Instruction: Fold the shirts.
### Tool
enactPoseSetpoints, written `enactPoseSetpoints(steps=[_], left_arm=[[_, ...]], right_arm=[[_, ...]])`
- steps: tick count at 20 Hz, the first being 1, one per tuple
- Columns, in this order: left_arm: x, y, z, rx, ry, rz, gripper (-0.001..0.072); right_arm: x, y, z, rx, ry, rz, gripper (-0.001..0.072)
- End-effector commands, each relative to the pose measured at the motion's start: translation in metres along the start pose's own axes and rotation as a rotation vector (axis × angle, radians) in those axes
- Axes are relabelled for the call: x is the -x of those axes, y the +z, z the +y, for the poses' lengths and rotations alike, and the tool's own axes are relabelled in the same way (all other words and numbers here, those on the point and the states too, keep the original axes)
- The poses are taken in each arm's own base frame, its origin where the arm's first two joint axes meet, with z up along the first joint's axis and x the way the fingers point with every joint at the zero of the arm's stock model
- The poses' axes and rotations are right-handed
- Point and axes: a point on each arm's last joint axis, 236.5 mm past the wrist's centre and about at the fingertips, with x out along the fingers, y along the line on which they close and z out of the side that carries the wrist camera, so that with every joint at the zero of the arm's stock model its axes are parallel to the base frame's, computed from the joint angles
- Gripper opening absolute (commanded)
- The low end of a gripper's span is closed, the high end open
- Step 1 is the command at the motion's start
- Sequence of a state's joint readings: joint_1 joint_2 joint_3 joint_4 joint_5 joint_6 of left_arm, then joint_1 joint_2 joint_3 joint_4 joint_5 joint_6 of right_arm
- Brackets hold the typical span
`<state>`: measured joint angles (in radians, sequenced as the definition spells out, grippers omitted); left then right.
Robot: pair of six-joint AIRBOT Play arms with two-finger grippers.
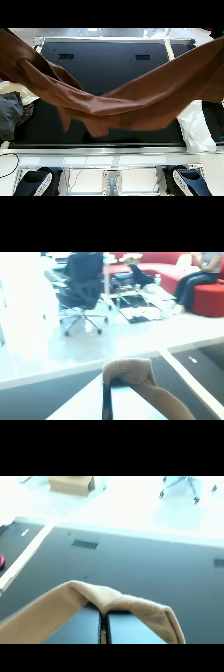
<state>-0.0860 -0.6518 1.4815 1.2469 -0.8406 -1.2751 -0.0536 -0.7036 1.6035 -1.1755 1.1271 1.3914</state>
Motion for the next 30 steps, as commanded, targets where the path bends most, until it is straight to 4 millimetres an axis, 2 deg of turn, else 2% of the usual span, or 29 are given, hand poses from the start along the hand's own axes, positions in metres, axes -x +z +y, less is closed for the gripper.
enactPoseSetpoints(steps=[1,2,4,5,7,8,9,10,11,12,13,14,15,17,18,19,20,21,22,23,24,25,26,27,28,30], left_arm=[[-0.051,-0.056,-0.003,0.044,-0.060,0.239,0.0005],[-0.075,-0.106,0.003,0.082,-0.059,0.406,0.0005],[-0.099,-0.215,0.016,0.167,-0.017,0.775,0.0005],[-0.100,-0.270,0.022,0.192,0.007,0.971,0.0006],[-0.096,-0.357,0.023,0.209,0.006,1.262,0.0006],[-0.095,-0.398,0.021,0.224,-0.004,1.374,0.0006],[-0.094,-0.435,0.018,0.245,-0.012,1.470,0.0007],[-0.092,-0.466,0.015,0.267,-0.012,1.547,0.0007],[-0.092,-0.490,0.014,0.274,-0.016,1.601,0.0007],[-0.095,-0.510,0.015,0.280,-0.010,1.621,0.0007],[-0.105,-0.519,0.021,0.298,0.017,1.590,0.0011],[-0.119,-0.518,0.029,0.308,0.049,1.522,0.0011],[-0.137,-0.508,0.043,0.321,0.092,1.423,0.0011],[-0.163,-0.467,0.076,0.321,0.163,1.215,0.0014],[-0.171,-0.435,0.100,0.299,0.213,1.098,0.0017],[-0.171,-0.400,0.127,0.260,0.269,0.991,0.0062],[-0.164,-0.360,0.156,0.215,0.338,0.886,0.0240],[-0.149,-0.324,0.182,0.194,0.403,0.803,0.0387],[-0.129,-0.299,0.202,0.201,0.458,0.755,0.0478],[-0.103,-0.284,0.220,0.218,0.516,0.735,0.0518],[-0.081,-0.280,0.232,0.251,0.559,0.735,0.0518],[-0.057,-0.287,0.238,0.312,0.588,0.759,0.0518],[-0.042,-0.302,0.235,0.384,0.590,0.803,0.0518],[-0.030,-0.325,0.225,0.469,0.571,0.863,0.0518],[-0.022,-0.350,0.210,0.541,0.533,0.928,0.0518],[-0.011,-0.410,0.174,0.664,0.464,1.031,0.0518]], right_arm=[[-0.056,-0.013,-0.025,-0.024,-0.019,0.113,0.0004],[-0.094,-0.050,-0.038,-0.062,-0.007,0.249,0.0006],[-0.156,-0.138,-0.053,-0.153,0.036,0.545,0.0008],[-0.181,-0.184,-0.054,-0.210,0.078,0.690,0.0010],[-0.223,-0.262,-0.056,-0.311,0.133,0.886,0.0014],[-0.242,-0.294,-0.058,-0.345,0.141,0.944,0.0047],[-0.260,-0.326,-0.060,-0.376,0.140,0.990,0.0166],[-0.274,-0.349,-0.060,-0.407,0.143,1.014,0.0322],[-0.287,-0.365,-0.057,-0.455,0.142,1.021,0.0405],[-0.299,-0.371,-0.053,-0.486,0.153,1.002,0.0405],[-0.307,-0.369,-0.055,-0.486,0.144,0.968,0.0405],[-0.312,-0.360,-0.058,-0.466,0.137,0.931,0.0405],[-0.313,-0.345,-0.063,-0.429,0.129,0.897,0.0405],[-0.303,-0.309,-0.084,-0.327,0.086,0.853,0.0404],[-0.293,-0.289,-0.100,-0.269,0.040,0.833,0.0404],[-0.279,-0.266,-0.121,-0.213,-0.024,0.801,0.0404],[-0.264,-0.243,-0.141,-0.175,-0.089,0.757,0.0404],[-0.244,-0.217,-0.160,-0.159,-0.147,0.706,0.0403],[-0.223,-0.193,-0.175,-0.165,-0.188,0.656,0.0404],[-0.203,-0.175,-0.187,-0.170,-0.226,0.617,0.0404],[-0.182,-0.158,-0.198,-0.179,-0.262,0.577,0.0404],[-0.164,-0.147,-0.205,-0.191,-0.288,0.550,0.0404],[-0.150,-0.143,-0.206,-0.210,-0.295,0.544,0.0404],[-0.139,-0.147,-0.201,-0.236,-0.283,0.559,0.0403],[-0.130,-0.160,-0.192,-0.245,-0.255,0.602,0.0404],[-0.118,-0.195,-0.174,-0.267,-0.210,0.681,0.0403]])
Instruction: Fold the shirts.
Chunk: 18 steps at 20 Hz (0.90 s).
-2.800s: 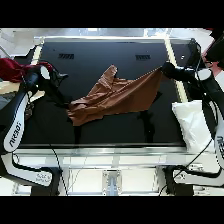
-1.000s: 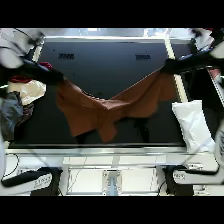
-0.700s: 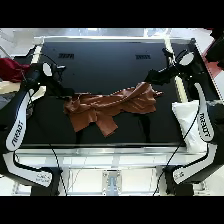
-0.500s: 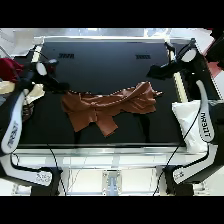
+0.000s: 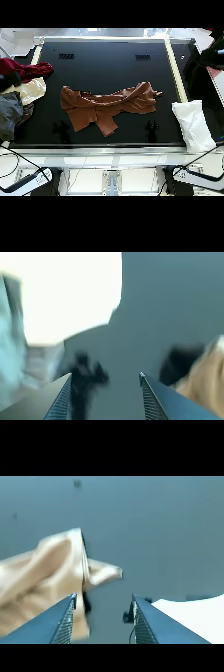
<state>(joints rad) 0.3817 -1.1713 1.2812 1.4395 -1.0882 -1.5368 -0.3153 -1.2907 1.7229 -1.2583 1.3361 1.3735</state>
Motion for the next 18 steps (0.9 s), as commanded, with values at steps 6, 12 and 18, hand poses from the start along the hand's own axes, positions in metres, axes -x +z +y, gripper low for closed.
enactPoseSetpoints(steps=[6,12,18], left_arm=[[-0.099,-0.167,-0.049,0.523,-0.279,0.229,0.0518],[-0.124,-0.183,-0.116,0.530,-0.482,0.254,0.0508],[-0.148,-0.196,-0.143,0.578,-0.557,0.296,0.0483]], right_arm=[[-0.011,-0.094,0.029,-0.208,0.125,-0.131,0.0404],[-0.006,-0.122,0.048,-0.259,0.187,-0.133,0.0404],[0.006,-0.123,0.054,-0.241,0.195,-0.145,0.0404]])
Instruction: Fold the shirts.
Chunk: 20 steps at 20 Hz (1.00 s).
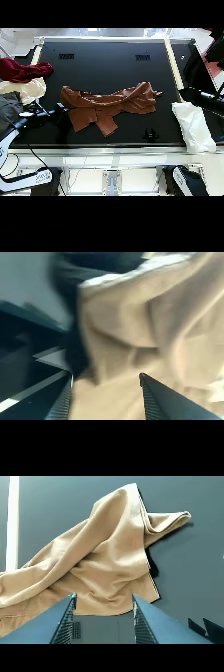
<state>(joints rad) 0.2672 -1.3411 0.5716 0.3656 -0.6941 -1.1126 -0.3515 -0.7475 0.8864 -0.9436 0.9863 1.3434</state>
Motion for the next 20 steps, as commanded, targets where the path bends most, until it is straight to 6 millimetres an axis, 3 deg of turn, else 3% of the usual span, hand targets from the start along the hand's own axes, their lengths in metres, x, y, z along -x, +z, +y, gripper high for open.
enactPoseSetpoints(steps=[1,2,4,5,8,10,14,16,18,20], left_arm=[[-0.017,-0.001,-0.007,0.022,-0.057,-0.007,0.0455],[-0.018,-0.002,-0.011,0.001,-0.065,-0.009,0.0368],[-0.019,-0.003,-0.015,-0.020,-0.071,-0.007,0.0093],[-0.019,-0.002,-0.016,-0.019,-0.075,-0.009,0.0008],[-0.012,-0.002,-0.027,-0.037,-0.100,-0.012,0.0008],[-0.002,-0.001,-0.042,-0.067,-0.134,-0.025,0.0008],[0.023,0.002,-0.067,-0.176,-0.162,-0.075,0.0007],[0.031,0.003,-0.075,-0.203,-0.176,-0.095,0.0007],[0.036,0.003,-0.081,-0.215,-0.189,-0.100,0.0007],[0.036,0.003,-0.082,-0.216,-0.190,-0.101,0.0007]], right_arm=[[0.004,-0.005,0.005,0.000,0.013,0.008,0.0403],[0.004,-0.007,0.005,0.000,0.015,0.017,0.0403],[0.004,-0.009,0.006,0.000,0.016,0.023,0.0403],[0.004,-0.011,0.006,0.000,0.018,0.033,0.0402],[0.002,-0.034,0.004,-0.010,0.020,0.116,0.0401],[-0.015,-0.066,-0.005,-0.127,0.028,0.178,0.0401],[-0.071,-0.139,-0.013,-0.704,0.150,0.174,0.0400],[-0.091,-0.177,-0.032,-0.891,0.098,0.164,0.0357],[-0.106,-0.193,-0.047,-0.929,0.032,0.148,0.0357],[-0.124,-0.192,-0.048,-0.885,0.009,0.153,0.0357]])
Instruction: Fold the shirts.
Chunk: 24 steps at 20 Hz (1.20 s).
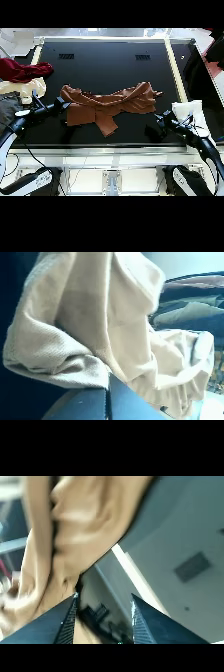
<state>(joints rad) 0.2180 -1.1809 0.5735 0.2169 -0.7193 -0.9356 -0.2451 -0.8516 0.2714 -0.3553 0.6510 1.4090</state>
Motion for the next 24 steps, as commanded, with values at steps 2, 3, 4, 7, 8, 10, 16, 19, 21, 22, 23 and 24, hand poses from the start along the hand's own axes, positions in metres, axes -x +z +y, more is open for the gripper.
enactPoseSetpoints(steps=[2,3,4,7,8,10,16,19,21,22,23,24], left_arm=[[0.004,0.001,-0.006,-0.021,-0.009,-0.008,0.0007],[0.004,0.001,-0.006,-0.021,-0.009,-0.007,0.0007],[0.004,0.001,-0.007,-0.021,-0.011,-0.006,0.0007],[0.004,0.001,-0.007,-0.021,-0.011,-0.006,0.0007],[0.004,0.001,-0.006,-0.022,-0.010,-0.006,0.0007],[0.004,0.001,-0.006,-0.024,-0.009,-0.005,0.0007],[0.004,0.000,-0.005,-0.032,-0.003,0.000,0.0007],[0.004,-0.001,-0.005,-0.032,-0.003,0.000,0.0007],[0.004,0.000,-0.005,-0.032,-0.002,0.000,0.0007],[0.004,0.000,-0.005,-0.032,-0.002,0.000,0.0007],[0.004,0.000,-0.005,-0.032,-0.002,-0.001,0.0007],[0.004,0.000,-0.005,-0.032,-0.002,0.000,0.0007]], right_arm=[[-0.041,0.015,-0.017,-0.034,-0.063,-0.046,0.0361],[-0.052,0.020,-0.012,-0.003,-0.070,-0.032,0.0362],[-0.063,0.025,-0.005,0.024,-0.071,-0.018,0.0361],[-0.084,0.037,0.009,0.068,-0.070,-0.001,0.0361],[-0.088,0.039,0.010,0.068,-0.072,0.003,0.0361],[-0.089,0.040,0.006,0.070,-0.083,0.001,0.0361],[-0.087,0.028,0.010,0.098,-0.068,0.053,0.0361],[-0.073,0.038,0.021,0.144,-0.046,0.030,0.0360],[-0.054,0.053,0.022,0.193,-0.054,-0.001,0.0316],[-0.046,0.056,0.015,0.204,-0.083,0.005,0.0300],[-0.042,0.055,0.003,0.205,-0.125,0.021,0.0303],[-0.041,0.051,-0.008,0.202,-0.161,0.035,0.0305]])
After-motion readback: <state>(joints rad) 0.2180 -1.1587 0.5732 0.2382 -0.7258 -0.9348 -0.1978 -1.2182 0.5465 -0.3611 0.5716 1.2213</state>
